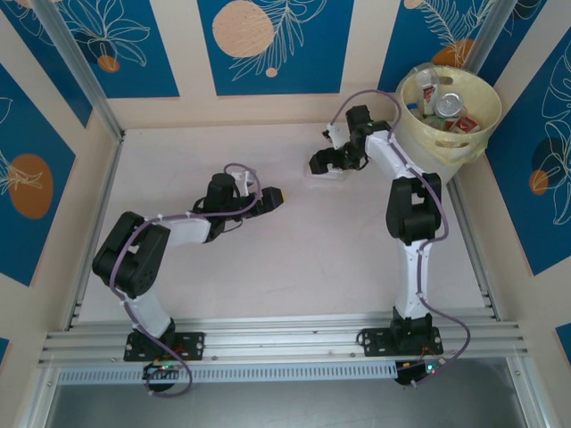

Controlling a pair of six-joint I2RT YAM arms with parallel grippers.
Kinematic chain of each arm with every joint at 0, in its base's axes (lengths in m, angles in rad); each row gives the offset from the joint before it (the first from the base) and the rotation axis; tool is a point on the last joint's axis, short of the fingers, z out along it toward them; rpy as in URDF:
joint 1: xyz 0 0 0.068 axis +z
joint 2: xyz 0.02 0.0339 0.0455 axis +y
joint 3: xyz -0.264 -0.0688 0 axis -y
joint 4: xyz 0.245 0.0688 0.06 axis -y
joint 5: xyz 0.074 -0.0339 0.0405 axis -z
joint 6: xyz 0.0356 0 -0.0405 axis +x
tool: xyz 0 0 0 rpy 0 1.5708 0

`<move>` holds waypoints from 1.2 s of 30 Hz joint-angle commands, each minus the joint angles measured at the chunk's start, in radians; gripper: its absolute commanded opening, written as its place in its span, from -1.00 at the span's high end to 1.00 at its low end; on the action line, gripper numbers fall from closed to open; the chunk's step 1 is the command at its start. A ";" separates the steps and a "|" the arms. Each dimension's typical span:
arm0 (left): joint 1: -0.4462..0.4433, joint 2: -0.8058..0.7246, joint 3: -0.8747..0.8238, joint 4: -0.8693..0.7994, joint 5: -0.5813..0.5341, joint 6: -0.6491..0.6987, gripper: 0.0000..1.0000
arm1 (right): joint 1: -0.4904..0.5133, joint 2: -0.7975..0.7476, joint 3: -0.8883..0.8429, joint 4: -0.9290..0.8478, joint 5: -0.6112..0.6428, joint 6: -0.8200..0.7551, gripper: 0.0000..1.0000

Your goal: Put the plastic bottles in the bin

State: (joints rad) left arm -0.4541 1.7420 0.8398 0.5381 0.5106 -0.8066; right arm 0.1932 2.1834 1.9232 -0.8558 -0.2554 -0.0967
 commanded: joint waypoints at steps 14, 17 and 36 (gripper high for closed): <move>0.012 -0.076 -0.042 0.009 -0.036 0.010 -1.00 | 0.054 -0.005 -0.043 0.197 0.373 -0.196 -0.99; 0.014 -0.074 -0.041 0.005 -0.039 0.012 -1.00 | 0.030 0.106 0.103 0.158 0.384 -0.143 -0.99; 0.021 -0.022 -0.017 0.005 -0.011 -0.007 -1.00 | 0.076 0.019 -0.082 -0.007 0.141 -0.122 -1.00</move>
State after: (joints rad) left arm -0.4454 1.6924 0.8104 0.5350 0.4850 -0.8043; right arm 0.2382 2.2745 1.9202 -0.8364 -0.0875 -0.2253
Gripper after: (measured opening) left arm 0.999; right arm 0.995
